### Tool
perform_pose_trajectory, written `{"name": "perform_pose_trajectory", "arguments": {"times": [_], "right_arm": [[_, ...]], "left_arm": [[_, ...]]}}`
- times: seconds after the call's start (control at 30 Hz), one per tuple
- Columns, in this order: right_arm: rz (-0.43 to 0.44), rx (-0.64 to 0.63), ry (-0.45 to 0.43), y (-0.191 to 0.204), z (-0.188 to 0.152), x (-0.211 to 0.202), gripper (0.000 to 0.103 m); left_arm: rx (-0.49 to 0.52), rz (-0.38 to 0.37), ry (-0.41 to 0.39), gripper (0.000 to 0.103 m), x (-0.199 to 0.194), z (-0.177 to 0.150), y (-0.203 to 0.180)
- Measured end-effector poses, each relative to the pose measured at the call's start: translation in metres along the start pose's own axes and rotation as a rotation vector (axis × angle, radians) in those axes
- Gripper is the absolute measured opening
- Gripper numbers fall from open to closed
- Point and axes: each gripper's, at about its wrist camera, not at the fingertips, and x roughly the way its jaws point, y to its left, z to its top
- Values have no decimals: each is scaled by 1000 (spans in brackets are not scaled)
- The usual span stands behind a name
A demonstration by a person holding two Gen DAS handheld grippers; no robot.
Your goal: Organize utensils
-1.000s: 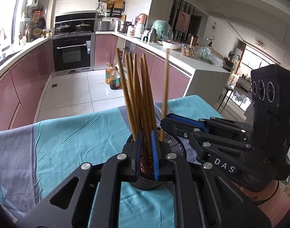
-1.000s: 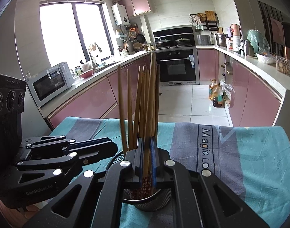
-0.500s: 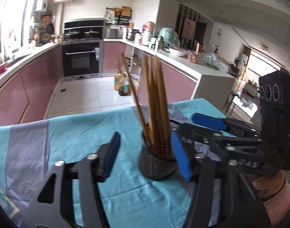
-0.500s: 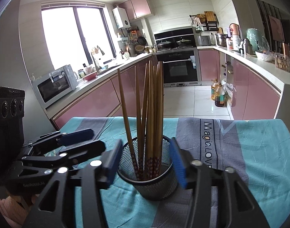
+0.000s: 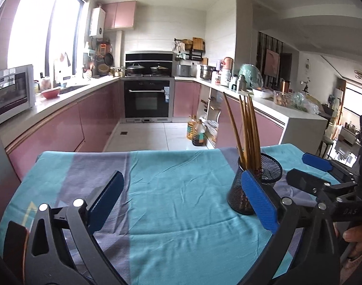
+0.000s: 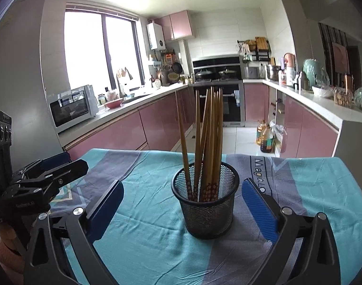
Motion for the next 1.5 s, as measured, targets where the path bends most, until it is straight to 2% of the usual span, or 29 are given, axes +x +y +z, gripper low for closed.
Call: {"name": "perform_pose_trajectory", "arguments": {"times": [0.27,0.73,1.5], "right_arm": [[-57,-3,-88,18,-7,-20,96],[-128,-32,-144,33,-15,-34,96],[-149,-44,-185,42,-18,-43,96]], "left_arm": [[1,59,-71,97,-38,-6,8],[0,105,-133,97,-68,-10,2],[-12,94,-174,97,-83,-12,-2]]}}
